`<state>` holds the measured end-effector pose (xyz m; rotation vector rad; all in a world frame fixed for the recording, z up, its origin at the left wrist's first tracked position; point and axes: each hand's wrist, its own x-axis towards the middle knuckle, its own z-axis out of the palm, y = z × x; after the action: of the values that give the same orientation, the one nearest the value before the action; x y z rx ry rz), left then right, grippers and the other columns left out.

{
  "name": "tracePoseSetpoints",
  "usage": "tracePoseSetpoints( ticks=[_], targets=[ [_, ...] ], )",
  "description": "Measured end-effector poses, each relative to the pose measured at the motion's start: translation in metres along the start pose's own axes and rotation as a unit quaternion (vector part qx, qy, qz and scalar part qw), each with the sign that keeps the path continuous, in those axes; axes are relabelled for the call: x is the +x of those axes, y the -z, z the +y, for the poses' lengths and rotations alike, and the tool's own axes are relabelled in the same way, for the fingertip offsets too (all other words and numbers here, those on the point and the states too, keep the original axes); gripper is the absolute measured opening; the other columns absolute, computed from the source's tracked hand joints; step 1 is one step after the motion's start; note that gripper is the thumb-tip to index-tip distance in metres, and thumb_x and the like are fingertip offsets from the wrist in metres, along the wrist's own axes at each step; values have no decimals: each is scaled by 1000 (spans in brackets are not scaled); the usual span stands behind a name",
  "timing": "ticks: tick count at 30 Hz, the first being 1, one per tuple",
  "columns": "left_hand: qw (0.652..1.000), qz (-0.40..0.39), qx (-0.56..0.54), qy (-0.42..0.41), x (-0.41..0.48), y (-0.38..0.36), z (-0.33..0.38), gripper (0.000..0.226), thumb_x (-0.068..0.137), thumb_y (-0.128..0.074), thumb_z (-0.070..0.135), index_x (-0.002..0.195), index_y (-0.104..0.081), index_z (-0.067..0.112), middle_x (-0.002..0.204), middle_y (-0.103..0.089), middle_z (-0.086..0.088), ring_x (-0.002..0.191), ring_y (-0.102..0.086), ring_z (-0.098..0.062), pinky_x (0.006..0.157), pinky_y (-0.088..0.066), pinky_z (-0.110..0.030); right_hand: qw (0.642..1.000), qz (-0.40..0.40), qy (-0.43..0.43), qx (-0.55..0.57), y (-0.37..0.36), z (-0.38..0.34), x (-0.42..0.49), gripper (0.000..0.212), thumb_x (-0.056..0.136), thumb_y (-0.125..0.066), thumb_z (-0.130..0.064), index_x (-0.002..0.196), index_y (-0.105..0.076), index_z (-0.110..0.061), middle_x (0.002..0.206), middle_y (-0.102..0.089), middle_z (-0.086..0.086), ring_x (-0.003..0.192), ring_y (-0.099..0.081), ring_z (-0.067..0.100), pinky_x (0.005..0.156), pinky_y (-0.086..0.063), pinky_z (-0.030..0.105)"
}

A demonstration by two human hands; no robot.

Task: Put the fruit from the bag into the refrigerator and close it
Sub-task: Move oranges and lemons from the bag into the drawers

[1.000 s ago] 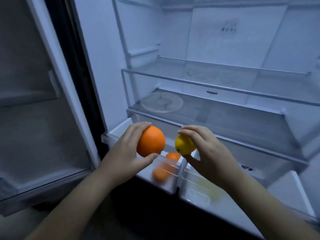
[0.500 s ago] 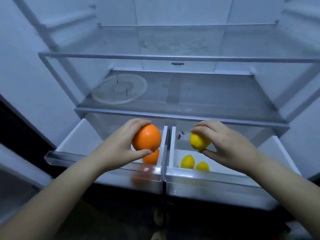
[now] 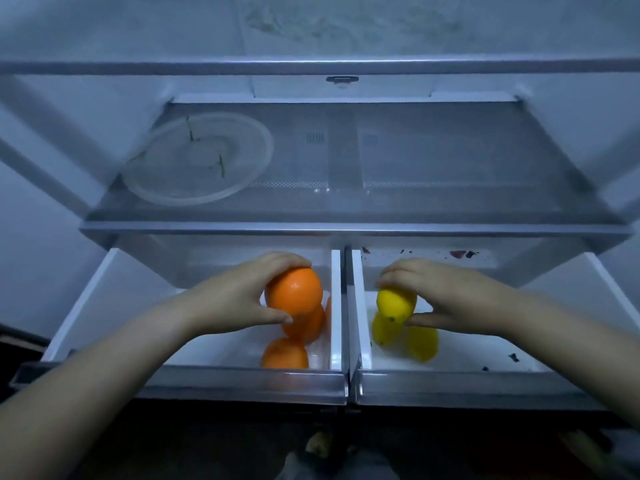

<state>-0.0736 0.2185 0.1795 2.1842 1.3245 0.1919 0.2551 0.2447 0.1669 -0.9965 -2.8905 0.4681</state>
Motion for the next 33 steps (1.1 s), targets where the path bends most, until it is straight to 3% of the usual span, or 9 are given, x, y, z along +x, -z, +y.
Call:
tracePoseSetpoints(
  ticks=[2,6,9,13,17,24,33],
  targets=[
    [1000,-7,2,2,7,-3,-5,78,75,-78,33,136,-30,43,136,-33,24,113,-31,13,84,-26,3,1000,-10,-7,15,-6,7,5,51,83,-68,-35,128,-43,-27,126,-48,-10,113,-42,6,84,-37,18],
    [999,5,6,40,19,-8,-12,82,77,-75,36,142,-24,36,146,-30,13,114,-33,3,85,-32,-9,999,-26,-21,35,-18,20,14,48,83,-67,-38,123,-43,-30,123,-49,-11,110,-43,5,85,-46,29],
    [998,15,15,53,26,-14,-13,81,80,-73,36,143,-22,33,147,-28,10,113,-34,-1,80,-32,-8,998,-21,-45,41,-26,23,20,49,83,-67,-36,125,-44,-27,127,-48,-8,113,-43,8,88,-43,26],
    [998,20,27,61,36,-26,-15,79,82,-70,37,143,-20,33,149,-26,5,127,-38,-16,92,-38,-22,997,-25,-61,26,-39,25,26,53,83,-68,-35,129,-44,-26,133,-44,-7,117,-41,11,88,-37,22],
    [996,13,40,81,45,-36,-21,81,83,-66,42,145,-15,32,149,-31,1,129,-41,-22,98,-41,-33,995,-31,-93,33,-50,23,27,56,88,-60,-39,138,-36,-30,142,-35,-5,124,-35,15,92,-32,22],
    [995,14,11,101,54,-44,-36,83,83,-66,45,146,-14,33,147,-36,-1,123,-47,-24,92,-43,-31,985,-76,-144,50,-61,19,30,57,91,-54,-41,142,-28,-37,144,-33,-4,124,-39,19,93,-45,33],
    [994,-15,-27,104,57,-51,-40,79,85,-66,37,146,-15,35,148,-30,-1,124,-44,-24,90,-42,-28,975,-106,-181,77,-69,19,36,59,86,-61,-42,138,-33,-38,138,-40,-6,115,-48,19,88,-47,32]
  ],
)
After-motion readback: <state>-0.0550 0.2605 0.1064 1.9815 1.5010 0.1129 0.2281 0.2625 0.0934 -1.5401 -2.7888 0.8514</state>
